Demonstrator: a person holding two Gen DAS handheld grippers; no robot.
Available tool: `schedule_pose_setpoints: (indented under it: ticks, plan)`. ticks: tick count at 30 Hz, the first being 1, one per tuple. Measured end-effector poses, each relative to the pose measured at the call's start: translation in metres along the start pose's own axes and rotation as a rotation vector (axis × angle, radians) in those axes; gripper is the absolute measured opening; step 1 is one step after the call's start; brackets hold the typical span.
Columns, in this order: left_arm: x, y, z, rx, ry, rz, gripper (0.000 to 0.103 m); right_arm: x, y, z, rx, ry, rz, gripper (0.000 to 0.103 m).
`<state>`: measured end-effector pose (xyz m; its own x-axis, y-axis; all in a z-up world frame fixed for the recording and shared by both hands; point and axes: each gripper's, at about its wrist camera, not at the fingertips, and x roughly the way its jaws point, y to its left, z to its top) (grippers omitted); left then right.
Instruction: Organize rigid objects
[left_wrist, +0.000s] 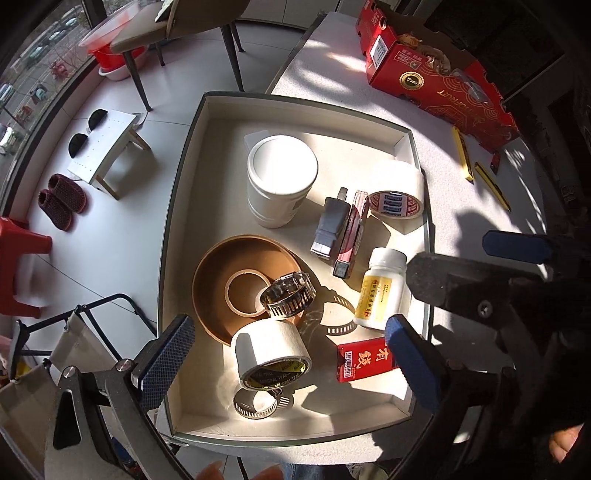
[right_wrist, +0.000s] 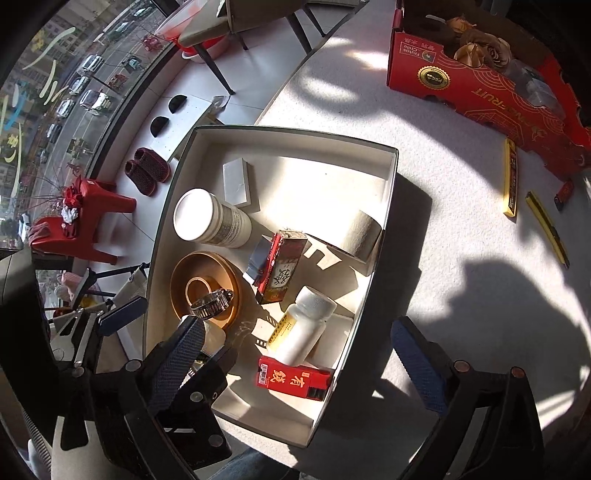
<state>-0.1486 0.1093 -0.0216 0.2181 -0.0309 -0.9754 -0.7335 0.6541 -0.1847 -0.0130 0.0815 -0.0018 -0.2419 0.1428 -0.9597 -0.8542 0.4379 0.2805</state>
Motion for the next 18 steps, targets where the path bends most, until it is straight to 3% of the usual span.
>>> schedule_pose_setpoints:
  ticks: [2,5,8,11,13,16,18]
  plan:
    - [-0.002,-0.003,-0.002,0.026,0.001,-0.057,0.103,-0.005,-0.001,-0.003,0.006,-0.019,0.015,0.101]
    - [-0.011,-0.006,-0.005,0.042,-0.036,-0.014,0.103,-0.013,-0.002,-0.006,0.015,-0.043,0.037,0.101]
    - [-0.027,-0.003,-0.007,0.001,-0.106,-0.010,0.103,-0.020,0.000,-0.011,0.014,-0.049,0.056,0.101]
    - [-0.037,0.003,-0.007,-0.047,-0.121,-0.004,0.103,-0.026,0.003,-0.019,0.015,-0.049,0.051,0.101]
    - [-0.037,0.007,-0.005,-0.077,-0.086,0.063,0.103,-0.029,0.005,-0.025,0.021,-0.052,0.046,0.101]
    - [-0.032,0.011,-0.011,-0.078,-0.016,0.047,0.103,-0.033,0.006,-0.035,0.039,-0.054,0.034,0.101]
    - [-0.032,0.007,-0.017,-0.050,-0.005,0.109,0.103,-0.033,0.005,-0.040,0.057,-0.041,0.032,0.101]
